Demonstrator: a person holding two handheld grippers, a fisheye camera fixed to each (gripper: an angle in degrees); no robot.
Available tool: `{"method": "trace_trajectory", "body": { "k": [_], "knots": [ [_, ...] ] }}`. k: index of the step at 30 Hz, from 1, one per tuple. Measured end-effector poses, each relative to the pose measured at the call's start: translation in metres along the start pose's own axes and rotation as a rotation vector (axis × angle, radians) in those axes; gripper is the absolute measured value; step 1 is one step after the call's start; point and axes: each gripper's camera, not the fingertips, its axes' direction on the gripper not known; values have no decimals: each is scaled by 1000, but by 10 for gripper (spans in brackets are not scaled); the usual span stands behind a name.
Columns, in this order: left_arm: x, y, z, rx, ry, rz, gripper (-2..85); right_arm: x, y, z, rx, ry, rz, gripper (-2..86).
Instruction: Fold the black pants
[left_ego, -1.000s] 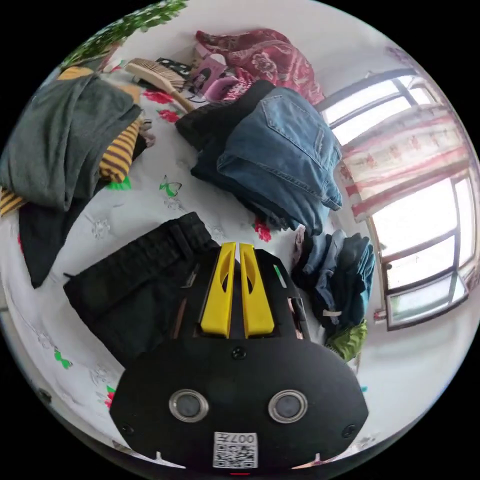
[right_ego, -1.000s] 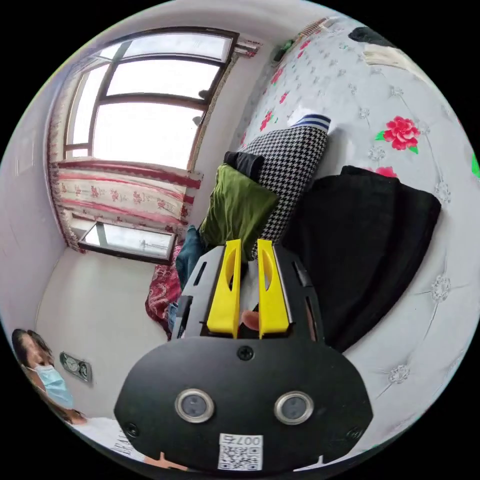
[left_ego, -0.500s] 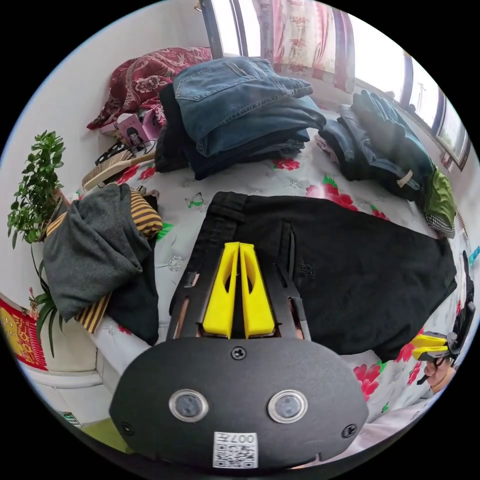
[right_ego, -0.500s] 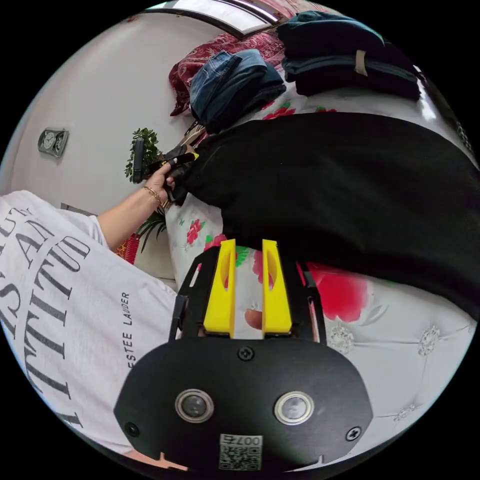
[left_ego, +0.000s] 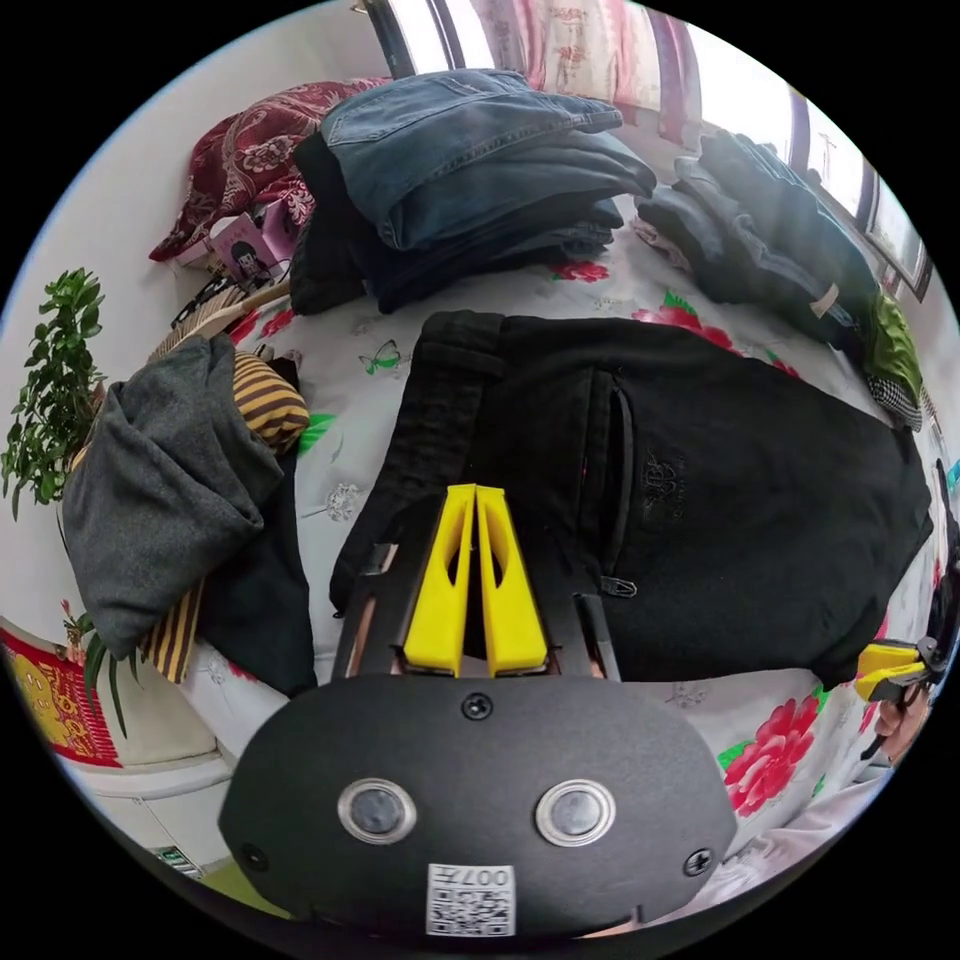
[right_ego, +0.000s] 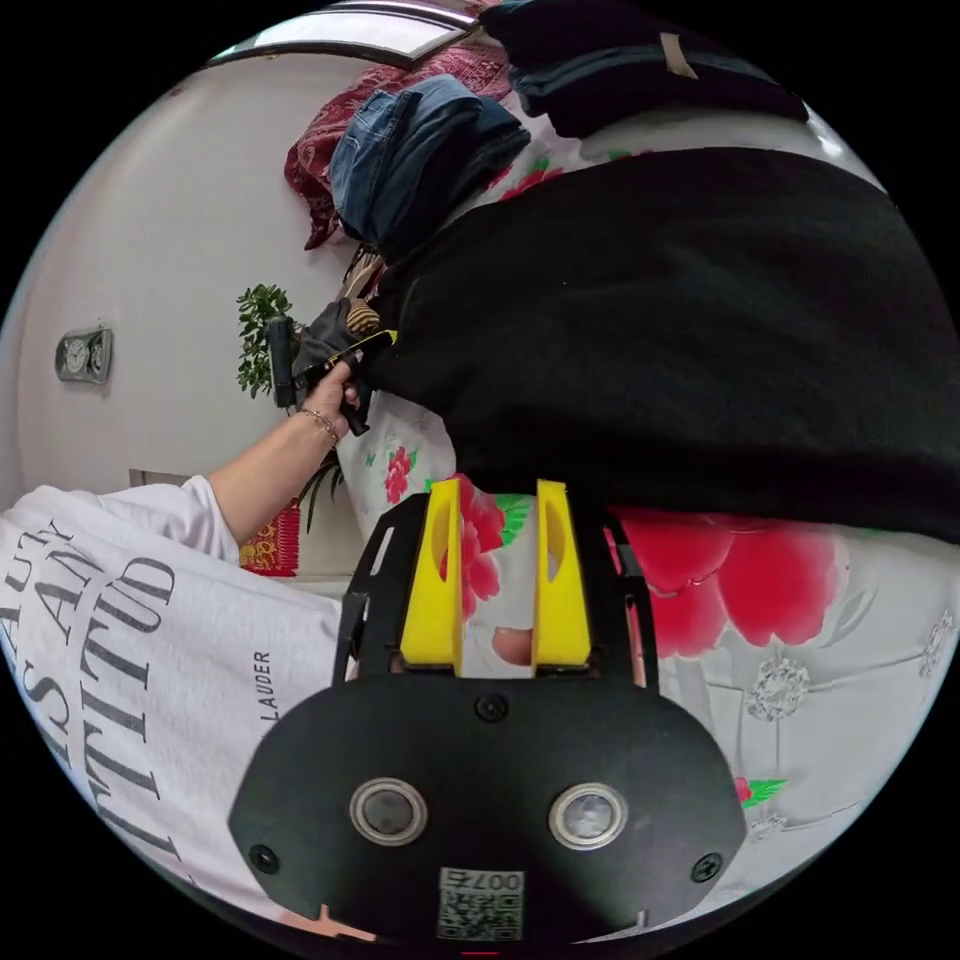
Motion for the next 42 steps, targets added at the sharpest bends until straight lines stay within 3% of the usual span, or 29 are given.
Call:
{"method": "trace_trajectory", "body": {
  "k": [3, 6, 9, 12, 16, 20, 23, 25, 28, 34, 39, 42],
  "knots": [
    [19, -2, 3, 2, -63, 72, -10, -11, -23, 12, 33, 38, -72, 33],
    [36, -10, 7, -53, -127, 209, -10, -17, -36, 25, -87, 76, -128, 9],
    [33, -4, 10, -153, -182, 322, -10, -20, -12, 7, -107, -29, -215, 0],
    [13, 30, 6, -248, -194, 241, -10, -30, 10, 16, -200, -54, -280, 0],
    [-8, 99, -14, -314, -343, 102, -10, -33, 22, 30, -353, -43, -360, 3],
    [-38, 126, -37, -347, -320, -26, -9, 12, 14, -43, -129, -85, -202, 13],
    [-64, 129, -70, -253, -197, -176, -9, 71, 15, -145, 196, 182, -14, 23],
    [-75, 128, -98, -159, -210, -298, -9, 125, 29, -231, 493, 332, 232, 35],
    [-84, 126, -120, -67, -130, -393, -9, 177, 42, -298, 682, 486, 430, 49],
    [-71, 114, -104, -145, 99, -455, -9, 253, 29, -326, 674, 529, 635, 49],
    [-36, 100, -88, -230, 130, -323, -9, 243, 21, -330, 641, 606, 560, 8],
    [-25, 94, -85, -263, 93, -233, -9, 216, 47, -368, 769, 524, 441, 1]
  ]
}}
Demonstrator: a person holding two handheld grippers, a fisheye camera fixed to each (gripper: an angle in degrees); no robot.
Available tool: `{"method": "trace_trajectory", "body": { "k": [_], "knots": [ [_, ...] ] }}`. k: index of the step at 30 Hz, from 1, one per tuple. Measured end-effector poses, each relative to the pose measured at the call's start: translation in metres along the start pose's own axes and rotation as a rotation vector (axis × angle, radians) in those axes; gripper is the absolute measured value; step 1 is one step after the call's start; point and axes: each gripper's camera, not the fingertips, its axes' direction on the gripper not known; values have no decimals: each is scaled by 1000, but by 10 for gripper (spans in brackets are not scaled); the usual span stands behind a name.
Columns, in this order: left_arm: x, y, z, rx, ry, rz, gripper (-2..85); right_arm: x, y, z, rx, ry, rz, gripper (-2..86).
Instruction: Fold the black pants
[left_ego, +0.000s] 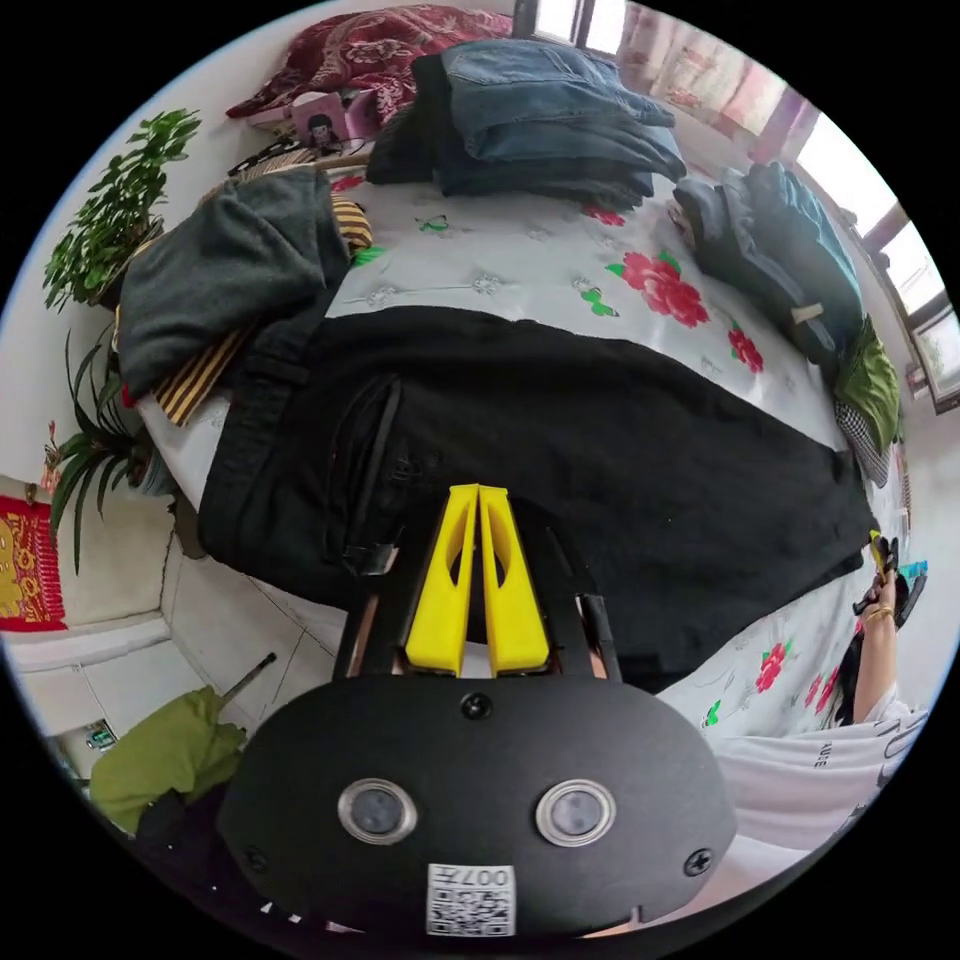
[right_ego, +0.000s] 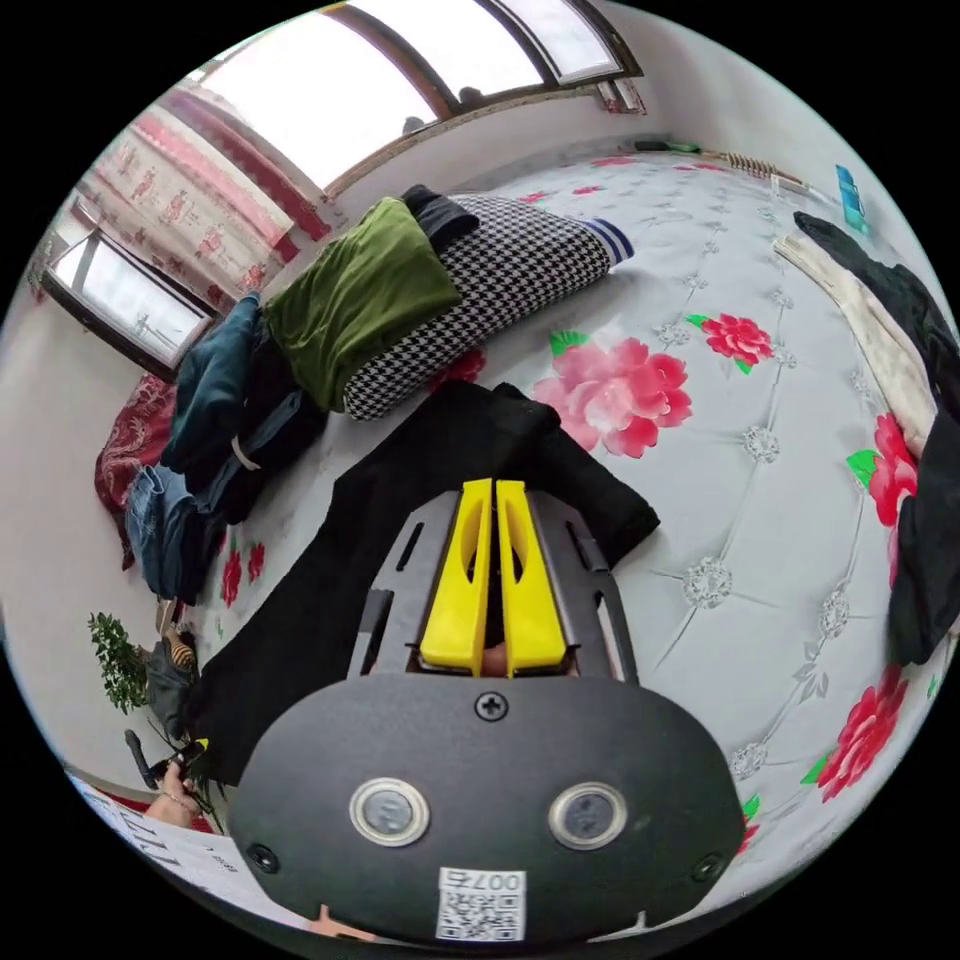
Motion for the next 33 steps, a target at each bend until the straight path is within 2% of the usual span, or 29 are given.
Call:
{"method": "trace_trajectory", "body": {
  "k": [3, 6, 8, 14, 16, 22, 26, 29, 32, 33],
  "knots": [
    [-3, 1, 8, -40, -57, 66, -9, 6, 6, -39, 34, 41, -62, 0],
    [-16, 1, 30, -122, -76, 95, -9, 38, 17, -19, -49, 88, -38, 3],
    [-23, 1, 35, -112, -80, 119, -9, 63, 20, 4, -141, 105, 42, 7],
    [-70, -1, 16, -88, 27, 38, -8, 98, 44, -43, 79, -88, 265, 43],
    [-101, 8, 3, -17, 90, -67, -3, 116, 59, -37, 29, -165, 385, 58],
    [-195, 44, -18, 99, 218, -494, 53, 103, 65, -23, 47, -214, 430, 71],
    [-242, 66, -24, 147, 327, -652, 56, 97, 62, -12, 88, -180, 503, 52],
    [-266, 80, -40, 223, 353, -710, 65, 100, 55, -2, 31, -305, 580, 33],
    [-294, 93, -53, 245, 334, -711, 71, 58, 34, -19, 37, -352, 423, 22],
    [-308, 100, -55, 259, 325, -736, 74, 24, 25, -29, 39, -347, 295, 21]
  ]
}}
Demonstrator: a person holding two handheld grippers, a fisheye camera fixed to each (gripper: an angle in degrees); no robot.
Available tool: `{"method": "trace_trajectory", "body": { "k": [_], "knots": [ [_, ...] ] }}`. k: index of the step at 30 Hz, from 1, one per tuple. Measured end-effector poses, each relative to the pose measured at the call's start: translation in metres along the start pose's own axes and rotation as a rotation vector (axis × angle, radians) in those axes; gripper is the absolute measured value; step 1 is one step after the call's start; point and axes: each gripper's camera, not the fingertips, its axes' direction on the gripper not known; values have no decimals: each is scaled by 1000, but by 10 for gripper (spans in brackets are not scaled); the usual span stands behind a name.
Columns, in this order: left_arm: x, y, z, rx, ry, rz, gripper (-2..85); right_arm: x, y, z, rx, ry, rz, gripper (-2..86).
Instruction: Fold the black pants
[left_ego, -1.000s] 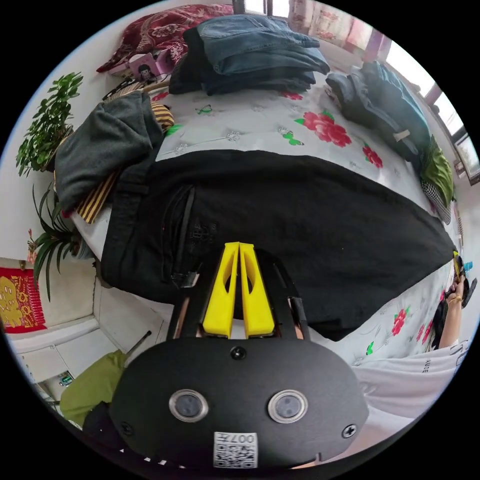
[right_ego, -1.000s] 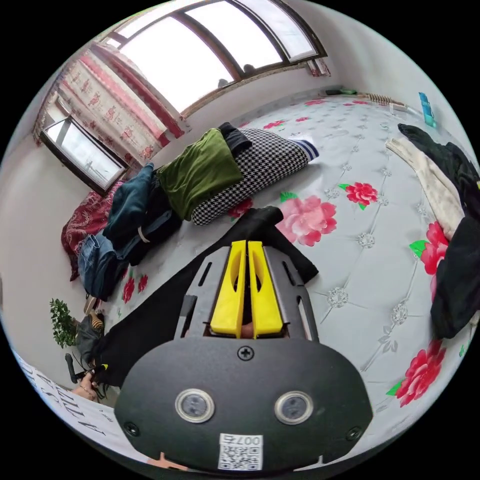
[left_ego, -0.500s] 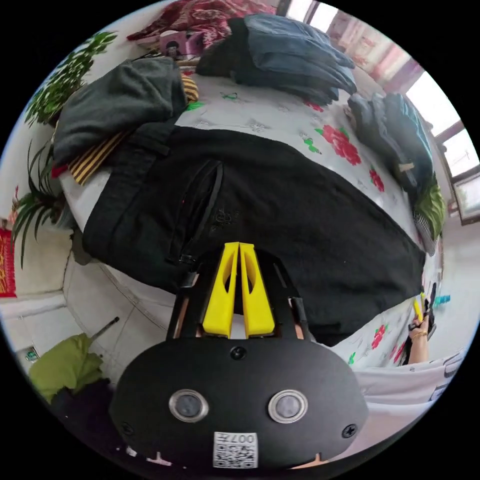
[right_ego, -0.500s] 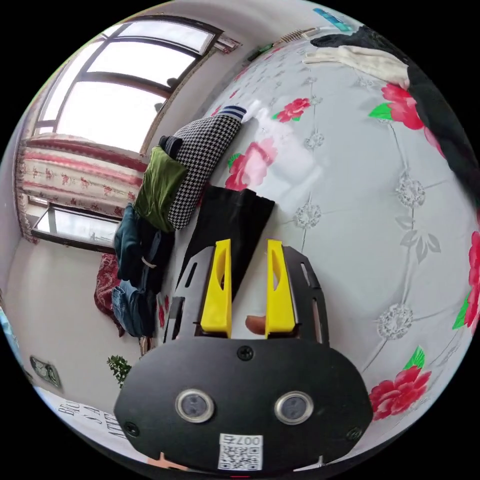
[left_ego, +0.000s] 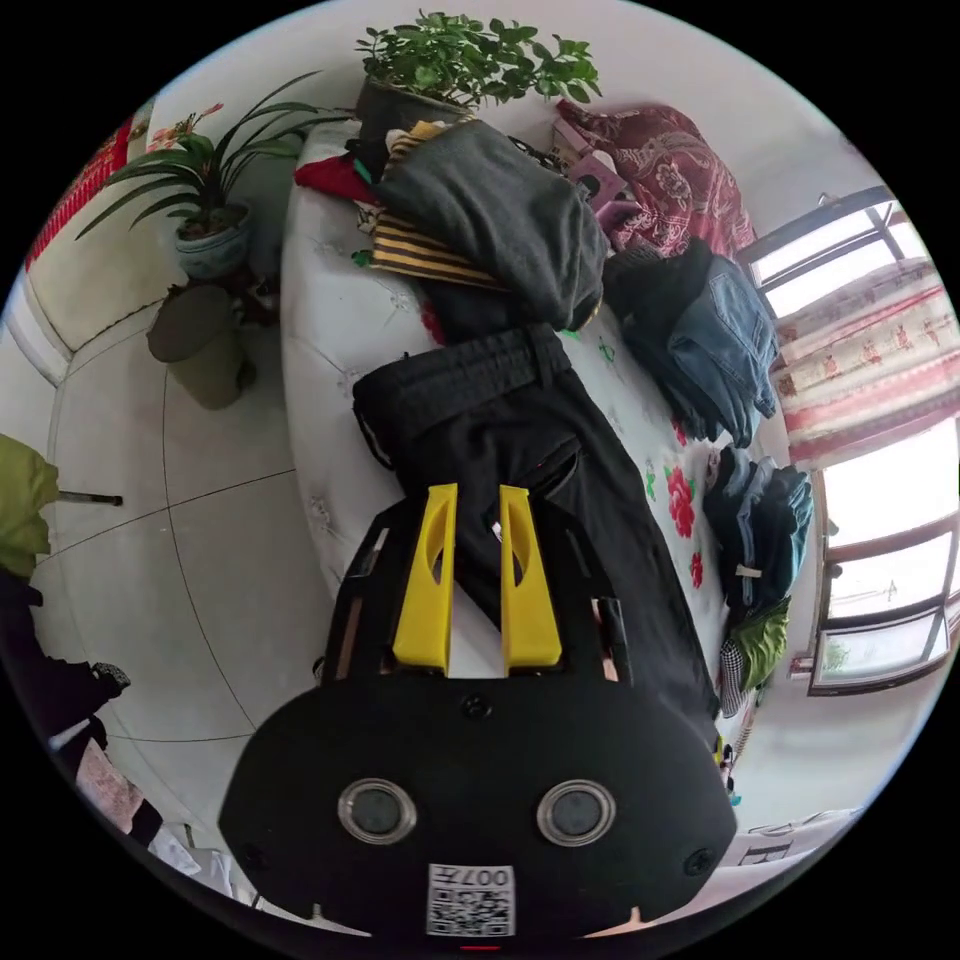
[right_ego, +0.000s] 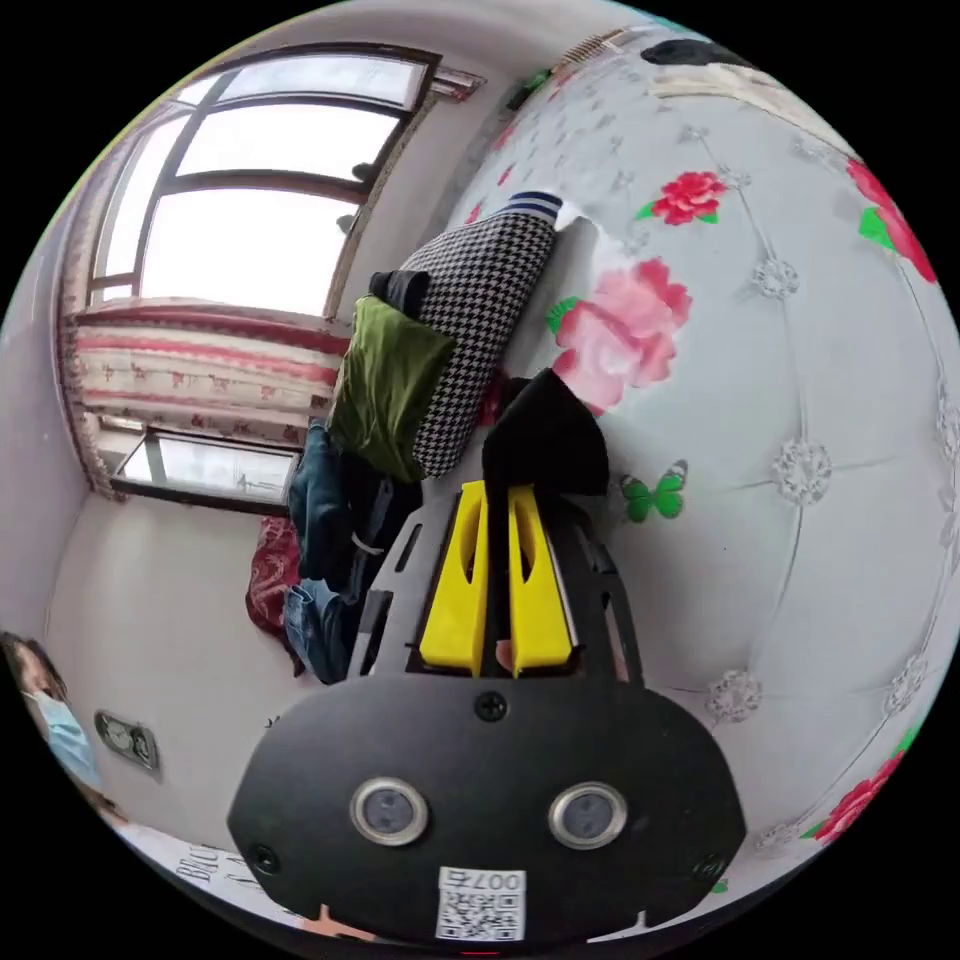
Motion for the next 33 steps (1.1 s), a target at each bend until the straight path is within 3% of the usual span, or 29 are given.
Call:
{"method": "trace_trajectory", "body": {
  "k": [5, 7, 10, 14, 16, 18, 20, 24, 26, 29, 30, 33],
  "knots": [
    [-50, -15, -13, 59, 39, -140, 91, -180, 70, 31, -174, -89, -649, 21],
    [-62, -21, -17, 87, 45, -151, 101, -248, 141, 54, -309, -157, -920, 22],
    [-72, -29, -16, 96, 76, -139, 112, -290, 246, 101, -455, -187, -1152, 21],
    [-85, -41, -4, 81, 137, -141, 132, -281, 370, 201, -814, -107, -1209, 16],
    [-93, -47, 5, 67, 165, -159, 140, -250, 435, 261, -1065, 148, -1258, 13],
    [-97, -50, 9, 60, 180, -161, 144, -253, 435, 246, -944, 49, -1261, 10],
    [-102, -52, 15, 41, 192, -160, 147, -259, 429, 242, -994, 15, -1248, 9],
    [-111, -50, 19, 57, 203, -140, 142, -275, 418, 219, -917, -77, -1322, 17],
    [-113, -47, 21, 69, 211, -136, 135, -273, 426, 232, -949, -45, -1294, 26],
    [-121, -42, 24, 65, 248, -171, 104, -247, 454, 270, -1151, 47, -1232, 46],
    [-124, -40, 23, 63, 279, -187, 89, -249, 448, 262, -1064, -21, -1202, 53],
    [-107, -39, 9, 82, 361, -101, 71, -253, 430, 248, -1091, -113, -1133, 65]
  ]
}}
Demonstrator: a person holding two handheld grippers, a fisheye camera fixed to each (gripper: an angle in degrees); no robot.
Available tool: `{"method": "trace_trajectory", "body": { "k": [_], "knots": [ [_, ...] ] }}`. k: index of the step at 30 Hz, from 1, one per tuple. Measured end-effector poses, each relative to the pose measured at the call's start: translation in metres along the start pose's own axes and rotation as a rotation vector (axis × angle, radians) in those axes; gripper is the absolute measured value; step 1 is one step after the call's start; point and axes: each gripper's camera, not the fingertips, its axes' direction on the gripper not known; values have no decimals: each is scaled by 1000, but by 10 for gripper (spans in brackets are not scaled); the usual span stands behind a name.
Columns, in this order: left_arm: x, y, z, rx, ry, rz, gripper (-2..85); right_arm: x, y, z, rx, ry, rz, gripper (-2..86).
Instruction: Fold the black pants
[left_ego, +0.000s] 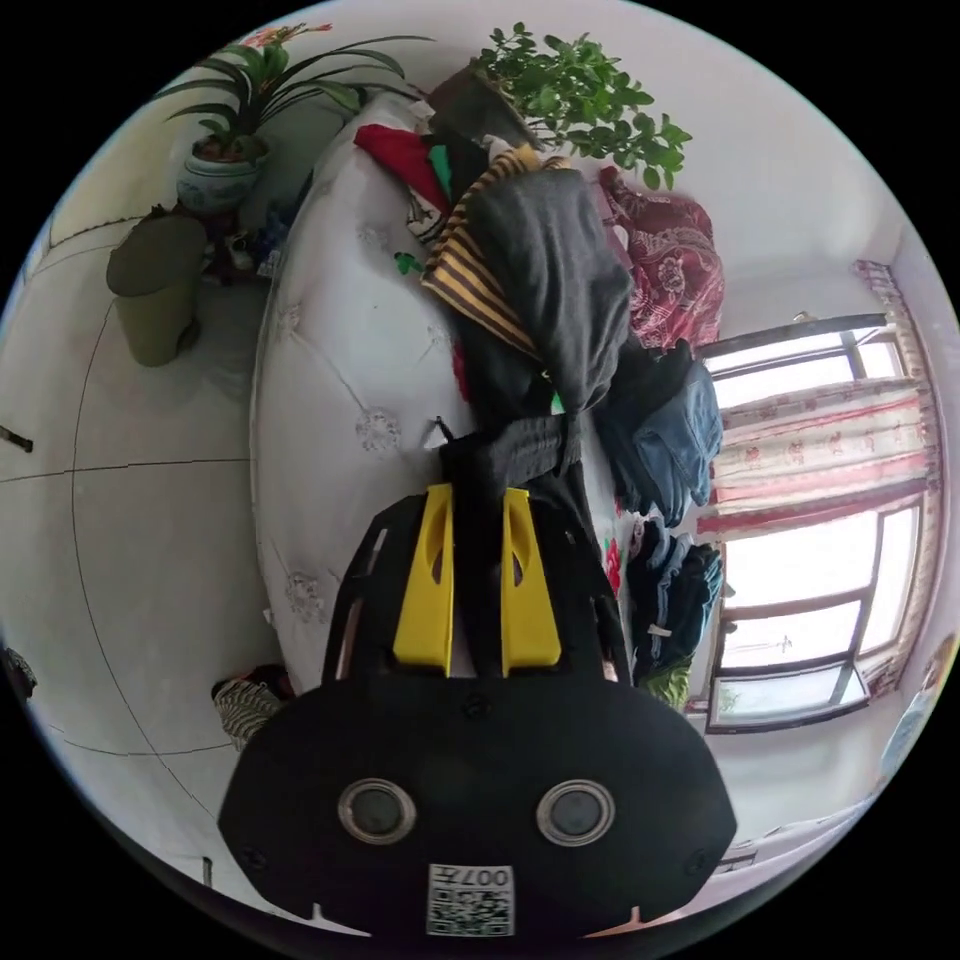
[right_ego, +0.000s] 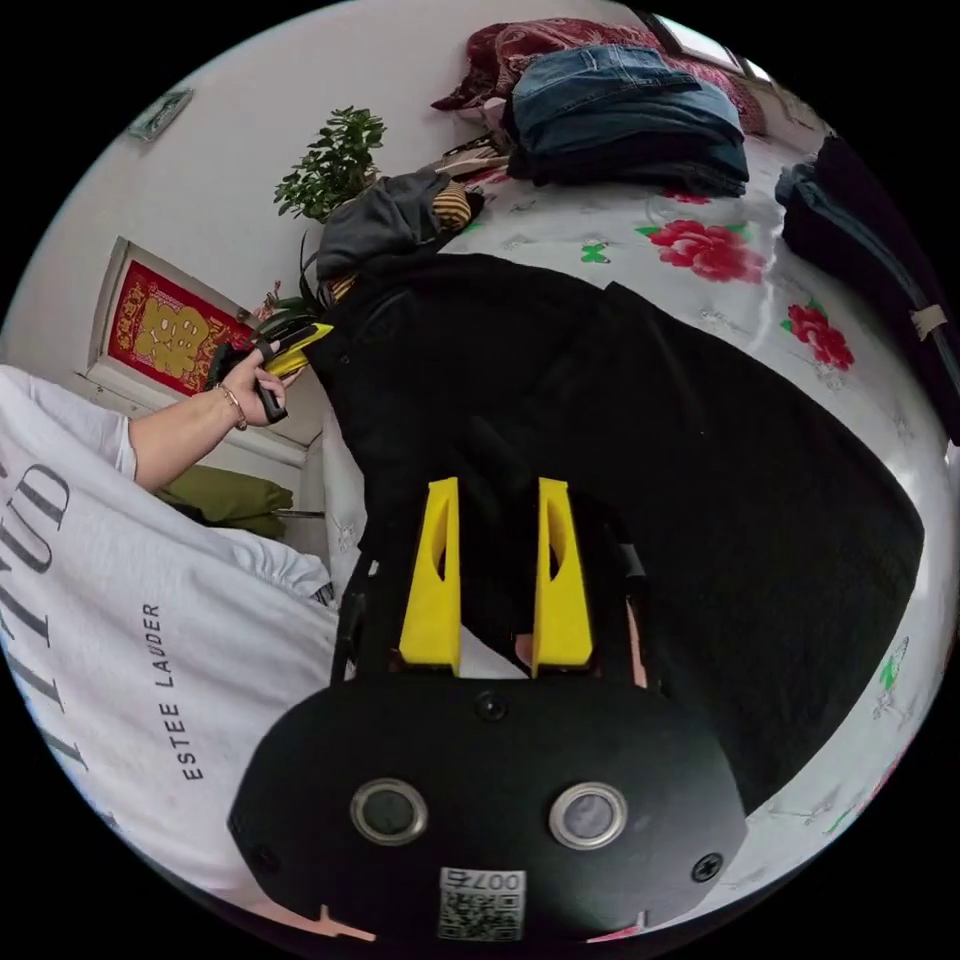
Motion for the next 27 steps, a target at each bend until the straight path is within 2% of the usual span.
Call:
{"method": "trace_trajectory", "body": {
  "k": [5, 8, 13, 14, 16, 18, 20, 21, 22, 24, 27],
  "knots": [
    [107, 15, 7, -73, 185, 303, 69, 12, 41, -54, 132, -1, 105, 62],
    [204, 55, 34, -192, 288, 573, 70, 29, 72, -81, 183, 19, 204, 58],
    [343, 202, 101, -446, 479, 992, 72, 67, 146, -131, 374, 55, 448, 54],
    [352, 222, 112, -484, 496, 1028, 73, 71, 155, -136, 389, 61, 473, 54],
    [368, 311, 170, -675, 542, 1124, 78, 87, 187, -150, 437, 77, 568, 56],
    [362, 379, 223, -841, 519, 1195, 86, 100, 208, -158, 465, 76, 638, 59],
    [346, 437, 277, -1040, 363, 1232, 88, 113, 226, -165, 490, 65, 701, 64],
    [338, 458, 295, -1142, 327, 1186, 90, 122, 235, -169, 506, 43, 743, 68],
    [337, 460, 290, -1139, 426, 1139, 90, 129, 242, -176, 535, 21, 765, 72],
    [339, 452, 275, -1107, 511, 1141, 89, 137, 248, -185, 577, 12, 767, 77],
    [335, 410, 248, -964, 497, 1198, 87, 158, 243, -196, 582, -8, 744, 85]
  ]
}}
